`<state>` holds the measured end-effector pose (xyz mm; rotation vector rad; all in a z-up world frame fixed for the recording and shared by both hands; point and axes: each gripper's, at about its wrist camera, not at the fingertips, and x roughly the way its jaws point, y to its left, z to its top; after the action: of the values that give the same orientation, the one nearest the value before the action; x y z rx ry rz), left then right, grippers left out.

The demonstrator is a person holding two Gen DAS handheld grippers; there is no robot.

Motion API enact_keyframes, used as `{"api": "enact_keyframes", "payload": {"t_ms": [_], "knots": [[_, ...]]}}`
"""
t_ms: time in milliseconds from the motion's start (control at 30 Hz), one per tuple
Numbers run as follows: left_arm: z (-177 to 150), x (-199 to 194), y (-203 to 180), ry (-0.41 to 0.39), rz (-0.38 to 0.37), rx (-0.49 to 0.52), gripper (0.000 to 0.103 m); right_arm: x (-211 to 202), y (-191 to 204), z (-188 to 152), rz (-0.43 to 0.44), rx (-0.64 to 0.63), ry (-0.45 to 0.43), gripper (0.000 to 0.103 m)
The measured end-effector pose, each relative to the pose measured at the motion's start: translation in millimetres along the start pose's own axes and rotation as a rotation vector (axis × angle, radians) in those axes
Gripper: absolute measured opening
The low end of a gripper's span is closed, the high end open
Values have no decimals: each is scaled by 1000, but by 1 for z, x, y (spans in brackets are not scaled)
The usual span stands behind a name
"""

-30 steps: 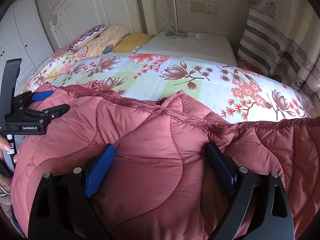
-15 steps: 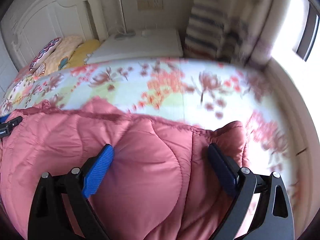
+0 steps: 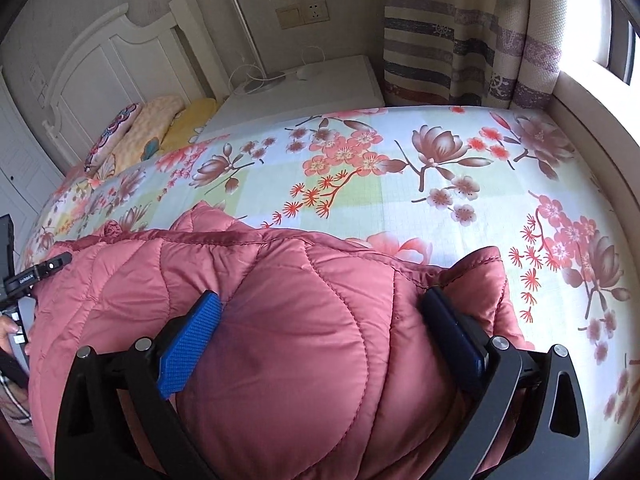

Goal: Fold large clothes

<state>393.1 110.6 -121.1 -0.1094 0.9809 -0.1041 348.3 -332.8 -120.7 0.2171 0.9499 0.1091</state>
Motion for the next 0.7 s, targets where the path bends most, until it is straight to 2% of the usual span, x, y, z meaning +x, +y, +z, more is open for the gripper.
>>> {"api": "enact_keyframes", "payload": {"t_ms": [67, 100, 133, 167, 200, 233, 333, 433, 533, 600, 700], "knots": [[3, -13, -8, -27, 82, 34, 100, 0, 3, 2, -16, -7, 16, 97], [4, -27, -16, -64, 129, 59, 100, -2, 5, 4, -38, -8, 21, 96], [3, -40, -22, -100, 143, 74, 101, -7, 8, 5, -77, -8, 18, 95], [0, -59, -30, -143, 118, 86, 101, -18, 15, 5, -123, -13, 1, 95], [-2, -72, -37, -169, 82, 95, 101, -28, 22, 4, -128, -22, -20, 95], [-5, -86, -49, -190, 51, 113, 101, -41, 32, 2, -110, -39, -52, 95], [-18, -105, -90, -230, 30, 215, 101, -76, 72, -6, -36, -132, -133, 96], [-30, -89, -124, -183, 11, 293, 101, -82, 119, -21, 32, -280, -129, 97], [-43, -60, -139, -127, 50, 339, 101, -57, 152, -36, 7, -396, -53, 97], [-52, -36, -141, -78, 72, 352, 101, -36, 156, -48, -27, -435, -3, 98], [-55, -25, -132, -68, 34, 305, 101, -21, 141, -53, 63, -379, -4, 98]]}}
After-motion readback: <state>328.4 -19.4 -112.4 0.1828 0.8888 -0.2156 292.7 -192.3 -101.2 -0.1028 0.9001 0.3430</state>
